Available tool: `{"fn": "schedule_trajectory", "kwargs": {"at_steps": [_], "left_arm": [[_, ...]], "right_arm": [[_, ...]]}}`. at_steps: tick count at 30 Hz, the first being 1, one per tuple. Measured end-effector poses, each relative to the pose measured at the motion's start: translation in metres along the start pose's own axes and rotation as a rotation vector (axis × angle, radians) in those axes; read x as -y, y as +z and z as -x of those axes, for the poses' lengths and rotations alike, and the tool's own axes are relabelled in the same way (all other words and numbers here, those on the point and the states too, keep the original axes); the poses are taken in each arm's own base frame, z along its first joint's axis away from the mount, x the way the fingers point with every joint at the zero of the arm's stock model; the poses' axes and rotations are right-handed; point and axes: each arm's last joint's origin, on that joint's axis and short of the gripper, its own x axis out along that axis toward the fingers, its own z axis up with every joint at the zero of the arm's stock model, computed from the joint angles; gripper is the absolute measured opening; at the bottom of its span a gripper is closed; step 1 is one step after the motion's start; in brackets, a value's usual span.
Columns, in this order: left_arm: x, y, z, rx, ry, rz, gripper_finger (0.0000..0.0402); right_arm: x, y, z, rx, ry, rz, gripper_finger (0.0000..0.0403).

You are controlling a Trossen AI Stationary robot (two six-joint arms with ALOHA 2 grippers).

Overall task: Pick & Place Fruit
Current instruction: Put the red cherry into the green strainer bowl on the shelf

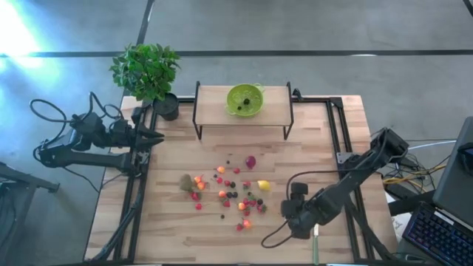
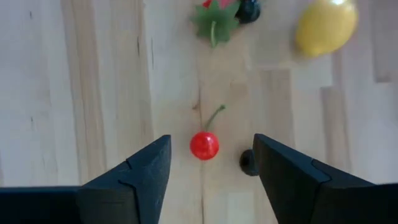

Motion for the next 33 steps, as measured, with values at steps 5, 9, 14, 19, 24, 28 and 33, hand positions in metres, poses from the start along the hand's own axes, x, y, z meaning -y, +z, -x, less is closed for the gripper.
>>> {"fn": "schedule_trajectory", "kwargs": {"at_steps": [5, 9, 14, 19, 24, 28, 33], "left_arm": [[0.0, 0.0, 0.0, -0.001, -0.001, 0.0, 0.0062], [0.0, 0.0, 0.0, 0.0, -0.001, 0.0, 0.0062], [0.0, 0.0, 0.0, -0.001, -0.001, 0.0, 0.0062], [0.0, 0.0, 0.0, 0.0, -0.001, 0.0, 0.0062], [0.0, 0.0, 0.0, 0.0, -0.001, 0.0, 0.0062], [0.0, 0.0, 0.0, 0.0, -0.001, 0.0, 0.0062], [0.0, 0.0, 0.0, 0.0, 0.0, 0.0, 0.0062]], "right_arm": [[0.0, -0.006, -0.014, -0.038, -0.003, 0.007, 0.0244], [0.0, -0.009, -0.025, -0.045, -0.002, 0.007, 0.0254], [-0.003, -0.011, -0.04, -0.08, -0.021, 0.018, 0.0258], [-0.009, -0.011, -0.053, -0.119, -0.031, 0.047, 0.0244], [-0.013, -0.011, -0.065, -0.151, -0.049, 0.086, 0.0226], [-0.014, -0.009, -0.07, -0.172, -0.046, 0.102, 0.0211], [-0.013, -0.007, -0.069, -0.179, -0.035, 0.093, 0.0187]]}}
